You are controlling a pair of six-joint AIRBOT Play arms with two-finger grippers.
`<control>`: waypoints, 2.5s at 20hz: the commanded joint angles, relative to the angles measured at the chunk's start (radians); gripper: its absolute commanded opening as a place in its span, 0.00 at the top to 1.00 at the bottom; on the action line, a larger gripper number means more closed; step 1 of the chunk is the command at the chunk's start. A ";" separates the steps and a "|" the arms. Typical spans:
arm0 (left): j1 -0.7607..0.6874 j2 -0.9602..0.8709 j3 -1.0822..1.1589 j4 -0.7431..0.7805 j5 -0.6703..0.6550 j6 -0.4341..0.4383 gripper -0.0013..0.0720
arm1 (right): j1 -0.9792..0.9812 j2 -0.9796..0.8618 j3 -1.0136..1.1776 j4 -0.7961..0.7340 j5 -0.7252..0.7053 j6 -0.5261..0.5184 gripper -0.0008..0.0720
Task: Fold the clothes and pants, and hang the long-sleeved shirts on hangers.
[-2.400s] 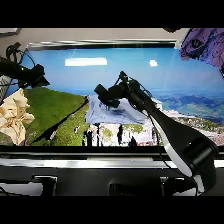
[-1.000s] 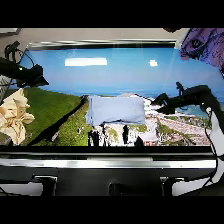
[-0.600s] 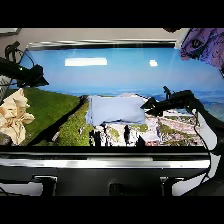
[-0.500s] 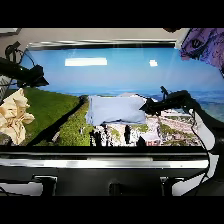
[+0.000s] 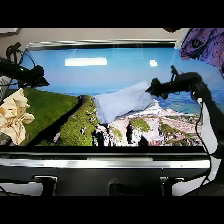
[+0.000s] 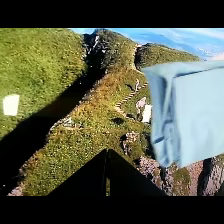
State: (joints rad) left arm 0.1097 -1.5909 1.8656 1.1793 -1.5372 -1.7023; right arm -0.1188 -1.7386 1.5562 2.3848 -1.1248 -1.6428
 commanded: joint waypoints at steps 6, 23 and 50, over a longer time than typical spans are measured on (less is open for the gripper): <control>0.001 -0.001 0.000 0.000 0.000 0.000 0.96 | -0.132 0.005 0.437 -0.237 -0.027 0.346 0.94; 0.001 -0.001 0.000 0.000 -0.027 0.000 0.96 | -0.676 0.139 0.169 -0.767 -0.256 0.491 0.94; 0.000 -0.001 0.000 0.000 -0.026 0.000 0.96 | -0.690 0.519 -0.655 -1.164 -0.134 0.603 0.89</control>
State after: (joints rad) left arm 0.1097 -1.5909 1.8656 1.1790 -1.5639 -1.7027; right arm -0.8082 -1.2205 0.9020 1.2598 -1.2572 -1.0103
